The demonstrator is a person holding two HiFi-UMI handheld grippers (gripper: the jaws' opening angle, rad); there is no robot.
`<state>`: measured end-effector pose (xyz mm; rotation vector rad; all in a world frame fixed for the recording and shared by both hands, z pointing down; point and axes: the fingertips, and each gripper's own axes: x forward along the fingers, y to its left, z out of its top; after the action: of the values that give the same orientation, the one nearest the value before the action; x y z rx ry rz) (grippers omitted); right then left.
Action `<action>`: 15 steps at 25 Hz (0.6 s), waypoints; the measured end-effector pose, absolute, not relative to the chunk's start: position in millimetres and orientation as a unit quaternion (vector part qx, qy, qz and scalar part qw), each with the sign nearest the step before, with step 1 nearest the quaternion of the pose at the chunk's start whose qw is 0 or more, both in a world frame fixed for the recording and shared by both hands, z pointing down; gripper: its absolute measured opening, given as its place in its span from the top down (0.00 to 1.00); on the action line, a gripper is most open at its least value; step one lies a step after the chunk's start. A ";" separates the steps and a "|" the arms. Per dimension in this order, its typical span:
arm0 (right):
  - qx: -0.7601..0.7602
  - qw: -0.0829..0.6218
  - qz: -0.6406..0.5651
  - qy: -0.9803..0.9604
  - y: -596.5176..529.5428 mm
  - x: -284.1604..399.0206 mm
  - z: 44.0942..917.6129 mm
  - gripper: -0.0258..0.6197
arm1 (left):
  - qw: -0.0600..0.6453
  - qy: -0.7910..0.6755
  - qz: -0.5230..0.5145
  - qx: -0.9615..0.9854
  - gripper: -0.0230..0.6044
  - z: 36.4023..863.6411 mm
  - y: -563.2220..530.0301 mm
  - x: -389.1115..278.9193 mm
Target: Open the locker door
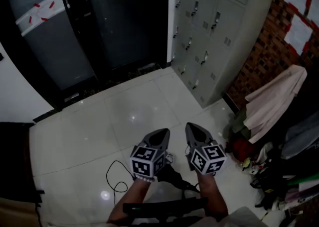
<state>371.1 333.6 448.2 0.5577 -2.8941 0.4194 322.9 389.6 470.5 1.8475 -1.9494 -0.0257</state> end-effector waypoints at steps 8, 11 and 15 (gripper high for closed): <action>0.197 0.073 0.144 -0.967 221.5 291.9 445.2 0.95 | 0.224 -0.707 0.003 0.671 0.97 468.7 277.8 240.4; 0.201 0.065 0.147 -0.966 179.6 268.4 438.8 0.95 | 0.219 -0.709 0.006 0.671 0.97 464.7 237.7 213.8; 0.195 0.068 0.153 -0.966 143.6 240.5 440.8 0.95 | 0.220 -0.716 0.010 0.662 0.97 464.0 202.8 184.8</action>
<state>240.5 143.6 440.8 0.5868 -2.9109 0.4618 184.8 202.8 464.0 1.8313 -1.9816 0.0263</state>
